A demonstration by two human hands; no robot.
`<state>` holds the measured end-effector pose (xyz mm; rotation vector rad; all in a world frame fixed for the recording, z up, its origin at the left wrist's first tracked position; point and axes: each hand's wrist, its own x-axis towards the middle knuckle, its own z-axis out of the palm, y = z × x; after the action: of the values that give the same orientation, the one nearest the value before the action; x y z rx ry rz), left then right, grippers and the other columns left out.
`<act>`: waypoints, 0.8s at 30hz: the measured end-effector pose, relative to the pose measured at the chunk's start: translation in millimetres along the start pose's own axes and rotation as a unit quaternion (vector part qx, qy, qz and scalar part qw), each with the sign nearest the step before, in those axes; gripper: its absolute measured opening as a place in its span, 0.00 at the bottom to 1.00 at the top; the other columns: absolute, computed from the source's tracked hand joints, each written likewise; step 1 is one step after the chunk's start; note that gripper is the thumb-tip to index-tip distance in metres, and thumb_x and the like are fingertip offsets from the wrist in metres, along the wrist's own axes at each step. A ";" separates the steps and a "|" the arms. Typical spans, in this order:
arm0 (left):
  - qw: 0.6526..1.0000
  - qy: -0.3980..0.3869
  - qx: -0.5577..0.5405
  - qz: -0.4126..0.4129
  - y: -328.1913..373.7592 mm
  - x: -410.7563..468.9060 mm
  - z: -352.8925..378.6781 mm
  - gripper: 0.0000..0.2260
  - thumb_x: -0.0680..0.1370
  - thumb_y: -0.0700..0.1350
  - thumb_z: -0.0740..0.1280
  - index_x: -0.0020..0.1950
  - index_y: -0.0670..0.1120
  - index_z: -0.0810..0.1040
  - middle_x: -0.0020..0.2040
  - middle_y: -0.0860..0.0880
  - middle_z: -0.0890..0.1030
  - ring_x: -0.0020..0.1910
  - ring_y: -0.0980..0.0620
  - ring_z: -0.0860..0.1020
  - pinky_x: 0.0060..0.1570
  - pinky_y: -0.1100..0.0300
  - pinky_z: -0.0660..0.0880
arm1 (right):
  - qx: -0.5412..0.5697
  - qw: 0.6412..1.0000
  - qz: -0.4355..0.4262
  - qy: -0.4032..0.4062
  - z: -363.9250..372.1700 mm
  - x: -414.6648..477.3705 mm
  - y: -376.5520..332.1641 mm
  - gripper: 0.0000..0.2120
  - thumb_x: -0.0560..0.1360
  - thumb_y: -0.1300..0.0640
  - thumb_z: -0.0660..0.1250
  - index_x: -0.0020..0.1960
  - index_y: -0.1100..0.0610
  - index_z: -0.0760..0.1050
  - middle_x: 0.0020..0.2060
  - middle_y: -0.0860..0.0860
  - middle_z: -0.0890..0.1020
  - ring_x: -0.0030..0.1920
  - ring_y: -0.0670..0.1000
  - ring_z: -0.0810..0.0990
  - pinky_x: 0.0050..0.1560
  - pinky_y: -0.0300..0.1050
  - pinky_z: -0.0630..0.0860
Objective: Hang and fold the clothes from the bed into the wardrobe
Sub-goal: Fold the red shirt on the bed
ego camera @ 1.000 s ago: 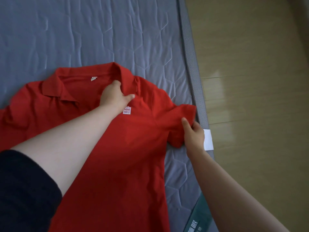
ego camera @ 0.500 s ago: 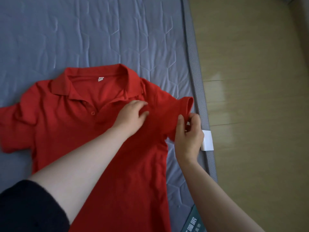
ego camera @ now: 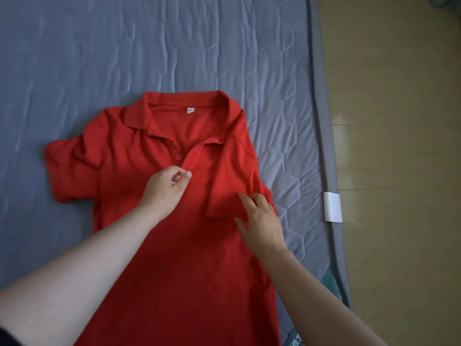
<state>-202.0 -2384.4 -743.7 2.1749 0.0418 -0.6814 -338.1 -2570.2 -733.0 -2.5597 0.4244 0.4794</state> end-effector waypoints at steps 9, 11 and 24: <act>1.000 0.022 0.014 -0.009 -36.0 -29.6 -21.4 0.06 0.78 0.45 0.65 0.45 0.45 0.80 0.40 0.46 0.82 0.41 0.47 0.82 0.48 0.46 0.78 | 0.022 0.999 0.002 -0.031 -0.6 27.4 -31.3 0.09 0.73 0.60 0.66 0.51 0.63 0.74 0.45 0.61 0.79 0.47 0.62 0.78 0.46 0.49 0.67; 0.999 0.031 0.014 -0.017 -43.3 -35.5 -30.1 0.05 0.77 0.42 0.65 0.45 0.46 0.80 0.40 0.46 0.82 0.42 0.46 0.81 0.48 0.48 0.78 | -0.005 0.991 0.026 -0.129 5.8 21.5 -38.4 0.19 0.73 0.57 0.68 0.61 0.62 0.72 0.52 0.59 0.78 0.54 0.59 0.77 0.53 0.47 0.70; 0.955 0.242 -0.004 -0.174 -105.2 -28.3 -113.0 0.18 0.76 0.46 0.70 0.55 0.33 0.73 0.50 0.34 0.78 0.51 0.38 0.77 0.52 0.51 0.70 | 0.045 0.997 0.007 -0.057 28.2 47.2 -149.1 0.16 0.73 0.61 0.62 0.61 0.58 0.75 0.53 0.56 0.80 0.55 0.57 0.77 0.55 0.46 0.71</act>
<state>-201.4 -2227.6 -748.4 2.3002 0.6948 -0.3163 -246.6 -2441.7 -713.7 -2.4312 0.4149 0.5946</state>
